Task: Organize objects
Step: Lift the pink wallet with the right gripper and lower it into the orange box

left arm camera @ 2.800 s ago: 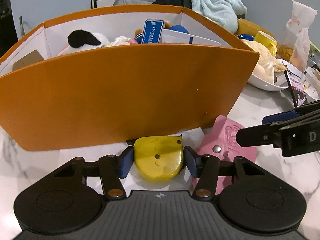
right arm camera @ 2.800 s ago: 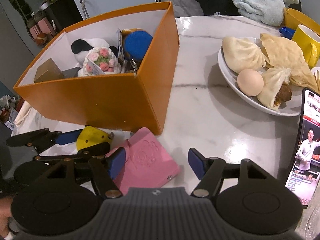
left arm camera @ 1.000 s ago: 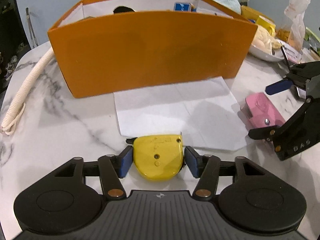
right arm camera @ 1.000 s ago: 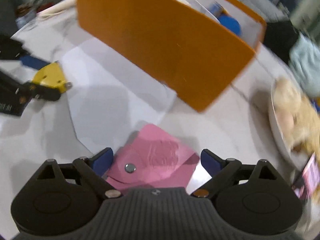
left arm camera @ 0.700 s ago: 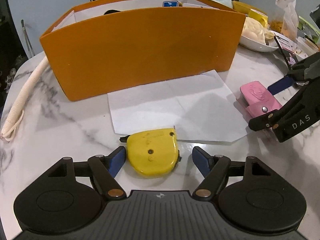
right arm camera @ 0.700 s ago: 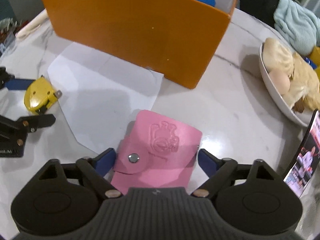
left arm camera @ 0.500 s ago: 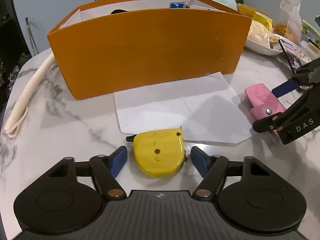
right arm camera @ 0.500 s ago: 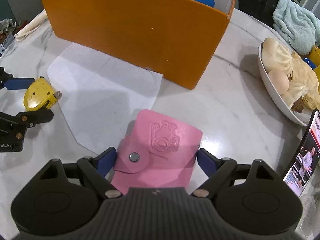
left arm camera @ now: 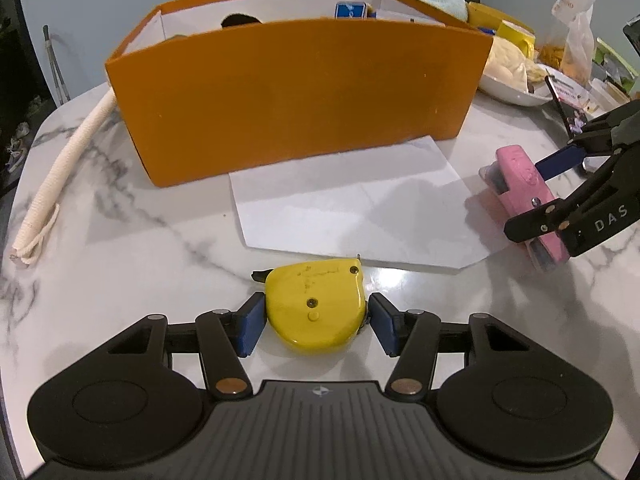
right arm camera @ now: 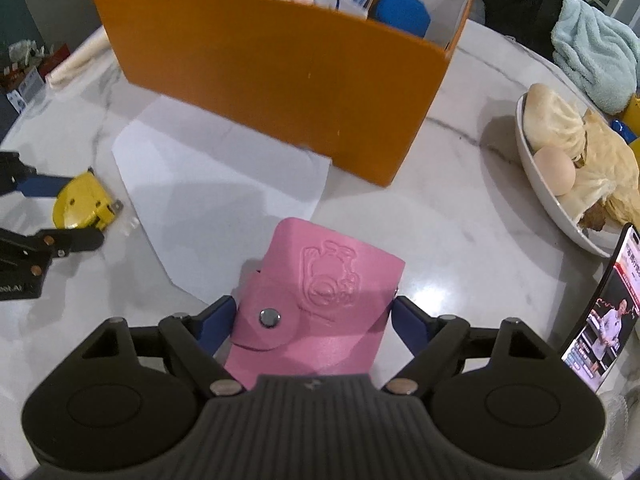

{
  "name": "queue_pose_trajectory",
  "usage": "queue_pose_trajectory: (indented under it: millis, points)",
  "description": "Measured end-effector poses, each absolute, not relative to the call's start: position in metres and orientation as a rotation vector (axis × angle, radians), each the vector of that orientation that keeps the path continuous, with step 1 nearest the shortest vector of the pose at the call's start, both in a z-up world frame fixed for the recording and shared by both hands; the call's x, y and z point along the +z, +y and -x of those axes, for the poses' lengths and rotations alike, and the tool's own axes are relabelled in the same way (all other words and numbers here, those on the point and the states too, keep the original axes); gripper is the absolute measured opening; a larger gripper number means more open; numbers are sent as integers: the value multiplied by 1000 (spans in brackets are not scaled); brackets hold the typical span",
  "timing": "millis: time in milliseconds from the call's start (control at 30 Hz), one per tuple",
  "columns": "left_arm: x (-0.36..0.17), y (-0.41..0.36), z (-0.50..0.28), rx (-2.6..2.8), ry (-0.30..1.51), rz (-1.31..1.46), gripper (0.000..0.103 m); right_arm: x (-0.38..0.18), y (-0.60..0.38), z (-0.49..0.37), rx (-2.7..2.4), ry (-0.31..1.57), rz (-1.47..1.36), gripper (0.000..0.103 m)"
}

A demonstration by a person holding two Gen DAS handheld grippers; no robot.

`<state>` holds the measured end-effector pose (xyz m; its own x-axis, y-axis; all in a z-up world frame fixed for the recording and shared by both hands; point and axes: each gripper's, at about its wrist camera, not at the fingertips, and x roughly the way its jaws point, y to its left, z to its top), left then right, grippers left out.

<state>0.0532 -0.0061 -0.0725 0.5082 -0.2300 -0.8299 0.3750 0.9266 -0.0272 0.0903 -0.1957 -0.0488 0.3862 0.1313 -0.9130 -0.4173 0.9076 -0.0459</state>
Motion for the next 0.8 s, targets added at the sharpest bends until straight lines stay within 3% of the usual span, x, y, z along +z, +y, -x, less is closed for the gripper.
queue_pose_trajectory:
  millis: [433, 800]
  points:
    - [-36, -2, -57, -387, 865, -87, 65, -3, -191, -80, 428, 1044, 177, 83]
    - [-28, 3, -62, -378, 842, -46, 65, 71, -187, -99, 442, 860, 53, 82]
